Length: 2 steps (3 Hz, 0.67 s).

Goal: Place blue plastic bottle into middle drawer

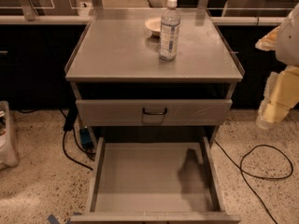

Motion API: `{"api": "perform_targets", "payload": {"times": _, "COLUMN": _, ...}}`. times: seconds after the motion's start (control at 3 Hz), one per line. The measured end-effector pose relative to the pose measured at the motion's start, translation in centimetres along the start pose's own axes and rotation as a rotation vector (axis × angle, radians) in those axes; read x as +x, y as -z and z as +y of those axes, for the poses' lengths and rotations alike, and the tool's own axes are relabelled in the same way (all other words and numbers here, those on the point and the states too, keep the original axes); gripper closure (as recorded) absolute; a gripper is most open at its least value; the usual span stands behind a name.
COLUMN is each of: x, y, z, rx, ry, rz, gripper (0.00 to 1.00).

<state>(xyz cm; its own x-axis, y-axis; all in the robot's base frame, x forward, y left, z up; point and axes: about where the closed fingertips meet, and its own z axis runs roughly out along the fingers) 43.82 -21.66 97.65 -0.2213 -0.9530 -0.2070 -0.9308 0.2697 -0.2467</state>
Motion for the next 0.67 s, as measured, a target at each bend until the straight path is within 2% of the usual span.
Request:
{"api": "perform_targets", "payload": {"times": 0.33, "x": 0.0, "y": 0.0, "z": 0.0, "rx": 0.0, "ry": 0.0, "rz": 0.0, "gripper": 0.0}}
{"api": "perform_targets", "payload": {"times": 0.67, "x": -1.8, "y": -1.8, "z": -0.4, "rx": 0.003, "ry": 0.033, "rz": -0.038, "gripper": 0.0}}
